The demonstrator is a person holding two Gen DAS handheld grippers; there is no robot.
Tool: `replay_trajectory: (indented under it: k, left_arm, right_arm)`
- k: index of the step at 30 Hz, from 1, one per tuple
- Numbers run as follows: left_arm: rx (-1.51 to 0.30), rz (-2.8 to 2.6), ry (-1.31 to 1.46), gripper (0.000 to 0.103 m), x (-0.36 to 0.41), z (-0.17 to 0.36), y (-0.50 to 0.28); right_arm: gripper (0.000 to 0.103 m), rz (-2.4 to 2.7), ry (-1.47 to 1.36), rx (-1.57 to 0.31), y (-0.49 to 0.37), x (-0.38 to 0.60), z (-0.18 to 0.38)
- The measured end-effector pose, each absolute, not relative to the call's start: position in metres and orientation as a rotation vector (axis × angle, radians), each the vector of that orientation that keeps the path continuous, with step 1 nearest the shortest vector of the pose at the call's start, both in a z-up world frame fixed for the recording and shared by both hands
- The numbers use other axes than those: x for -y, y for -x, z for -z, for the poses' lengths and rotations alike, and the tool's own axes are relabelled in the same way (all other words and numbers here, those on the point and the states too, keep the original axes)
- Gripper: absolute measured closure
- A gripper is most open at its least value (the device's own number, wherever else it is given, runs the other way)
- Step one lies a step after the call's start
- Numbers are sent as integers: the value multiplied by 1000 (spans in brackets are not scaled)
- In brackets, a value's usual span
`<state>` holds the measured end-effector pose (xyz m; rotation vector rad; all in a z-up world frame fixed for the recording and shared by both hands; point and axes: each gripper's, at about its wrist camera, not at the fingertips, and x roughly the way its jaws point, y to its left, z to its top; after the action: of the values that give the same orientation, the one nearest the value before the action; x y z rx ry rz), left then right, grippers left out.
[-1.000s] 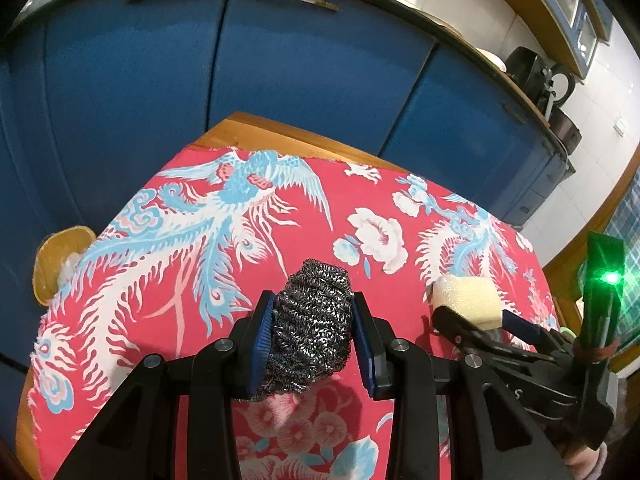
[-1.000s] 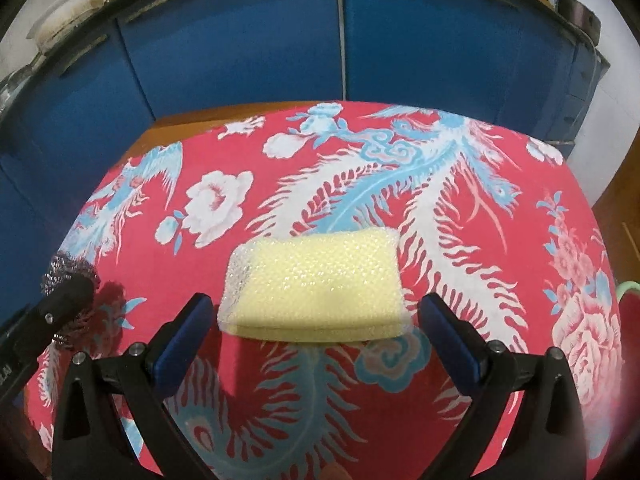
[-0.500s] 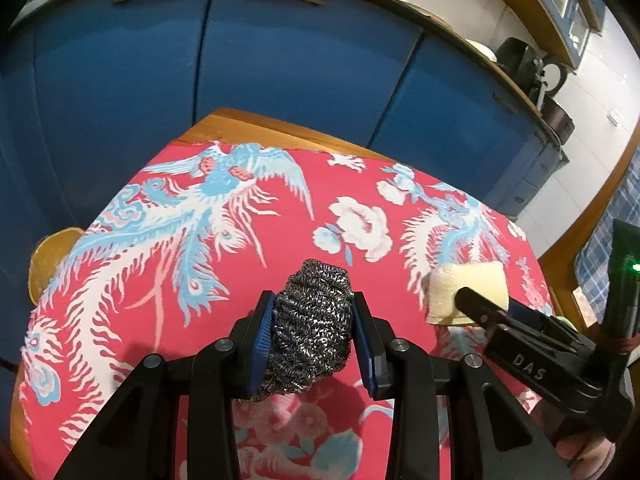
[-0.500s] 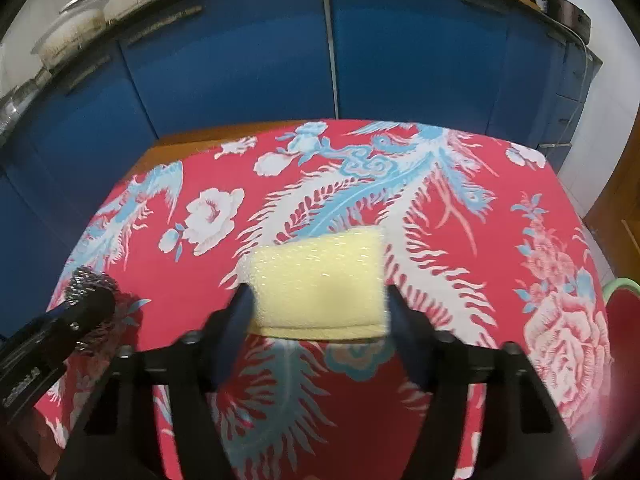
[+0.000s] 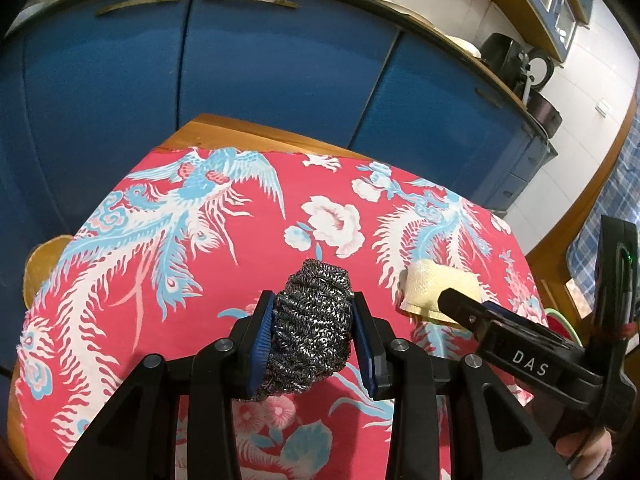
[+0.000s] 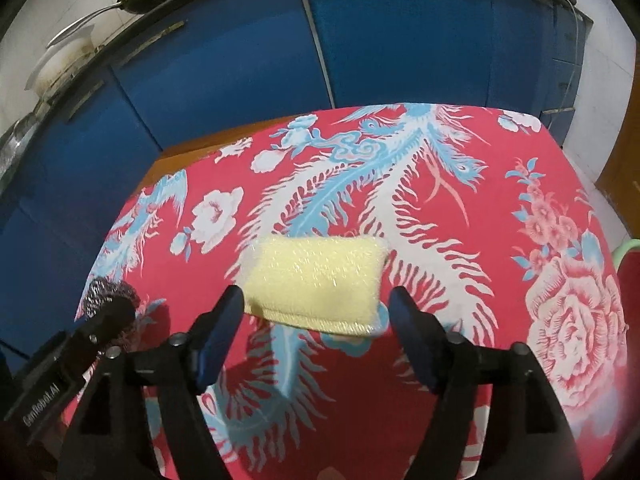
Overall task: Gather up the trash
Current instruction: 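Lift the yellow sponge with the right gripper while the left holds the steel wool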
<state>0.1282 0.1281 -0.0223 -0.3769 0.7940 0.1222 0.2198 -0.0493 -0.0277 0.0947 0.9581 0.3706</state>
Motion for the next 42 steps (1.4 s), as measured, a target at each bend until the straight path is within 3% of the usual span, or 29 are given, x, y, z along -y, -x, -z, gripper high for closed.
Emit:
replay_trajectory:
  k: [18,29,42]
  left_arm:
    - [-803,-140,411,65,-140,30,-126]
    - [-804,-143,408,65,-140,29,-125]
    - [-804,-121,383,65,-126,25,-126]
  right_arm:
    - [11,-309,19,-952,-236,10,41]
    - [28,-284,122,-914,-226,8,44]
    - [28,-299,-6,-920,-207,54,32]
